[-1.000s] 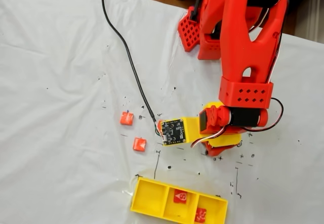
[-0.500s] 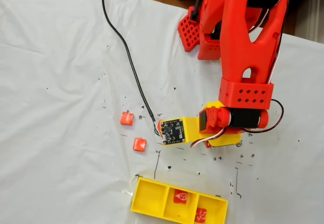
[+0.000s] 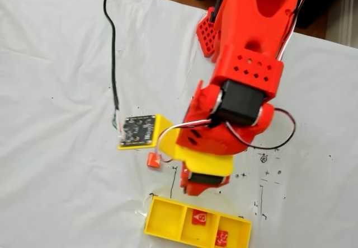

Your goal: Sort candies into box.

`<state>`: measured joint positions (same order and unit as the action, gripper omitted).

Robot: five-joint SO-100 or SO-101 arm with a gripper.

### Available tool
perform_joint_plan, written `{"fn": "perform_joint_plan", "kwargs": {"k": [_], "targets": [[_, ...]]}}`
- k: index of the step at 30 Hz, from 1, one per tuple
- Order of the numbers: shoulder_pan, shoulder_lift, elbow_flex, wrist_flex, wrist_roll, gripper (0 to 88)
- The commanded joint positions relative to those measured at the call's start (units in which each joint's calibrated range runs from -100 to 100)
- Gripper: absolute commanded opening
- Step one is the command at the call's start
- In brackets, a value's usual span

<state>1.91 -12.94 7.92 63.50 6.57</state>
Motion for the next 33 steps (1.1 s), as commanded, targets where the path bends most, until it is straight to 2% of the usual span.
{"fn": "perform_joint_plan", "kwargs": {"k": [1, 27, 29, 30, 33], "targets": [[2.2, 4.9, -14.2, -0.9, -0.6, 0.1], [2.0, 18.3, -27.0, -3.6, -2.0, 1.2], [2.0, 19.0, -27.7, -3.4, -2.0, 6.4], [2.1, 19.7, -28.3, -3.0, -2.0, 20.1], [2.3, 20.8, -29.3, -2.4, -2.9, 33.5]]}}
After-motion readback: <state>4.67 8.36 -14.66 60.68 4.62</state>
